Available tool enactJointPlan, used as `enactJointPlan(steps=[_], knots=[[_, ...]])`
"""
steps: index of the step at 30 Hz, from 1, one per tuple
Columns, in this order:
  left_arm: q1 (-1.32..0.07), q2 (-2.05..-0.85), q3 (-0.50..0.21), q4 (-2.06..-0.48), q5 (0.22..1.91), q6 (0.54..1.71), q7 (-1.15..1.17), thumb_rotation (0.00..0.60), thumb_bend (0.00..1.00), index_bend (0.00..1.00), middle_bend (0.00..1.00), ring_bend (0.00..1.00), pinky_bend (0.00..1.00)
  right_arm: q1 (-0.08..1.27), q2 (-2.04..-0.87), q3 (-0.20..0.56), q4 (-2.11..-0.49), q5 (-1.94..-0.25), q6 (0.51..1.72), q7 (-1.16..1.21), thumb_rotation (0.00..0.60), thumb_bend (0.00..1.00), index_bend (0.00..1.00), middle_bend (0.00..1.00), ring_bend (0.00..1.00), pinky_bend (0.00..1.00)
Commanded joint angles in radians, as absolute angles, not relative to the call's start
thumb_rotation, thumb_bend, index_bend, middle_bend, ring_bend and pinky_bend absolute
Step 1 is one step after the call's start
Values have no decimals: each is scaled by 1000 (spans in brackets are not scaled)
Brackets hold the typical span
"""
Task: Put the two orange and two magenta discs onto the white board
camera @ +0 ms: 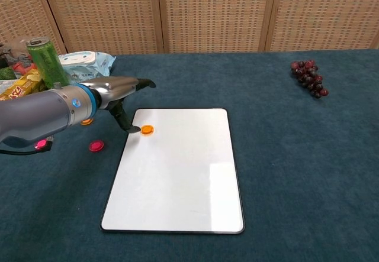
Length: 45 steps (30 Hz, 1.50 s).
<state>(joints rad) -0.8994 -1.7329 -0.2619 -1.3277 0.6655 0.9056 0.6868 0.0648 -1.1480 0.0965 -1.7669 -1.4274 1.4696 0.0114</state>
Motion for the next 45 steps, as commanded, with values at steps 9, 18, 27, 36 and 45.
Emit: enactJointPlan(steps=[9,18,27,36,45], knots=[[-818,-1628,-222,-1294,743,907,542,600,314,272,0,0,0,65,-1148,96,-1767,-1429,1470,9,600,132,0,0,0,0],[-778,-1610,-195,-1176,794,836,411,600,321,324,0,0,0,65,-1149,96,-1770,-1427,1470,4,600,131,0,0,0,0],[-769,-1643,-182,-1082,832,806,357,600,322,326,0,0,0,65,-1149,96,-1772,-1425,1470,2,600,131,0,0,0,0],[-768,-1661,-180,-1055,848,784,338,600,324,336,0,0,0,66,-1148,97,-1773,-1423,1468,5,600,131,0,0,0,0],[-775,-1684,-182,-1026,823,771,365,600,326,355,0,0,0,66,-1147,96,-1773,-1423,1467,7,600,131,0,0,0,0]])
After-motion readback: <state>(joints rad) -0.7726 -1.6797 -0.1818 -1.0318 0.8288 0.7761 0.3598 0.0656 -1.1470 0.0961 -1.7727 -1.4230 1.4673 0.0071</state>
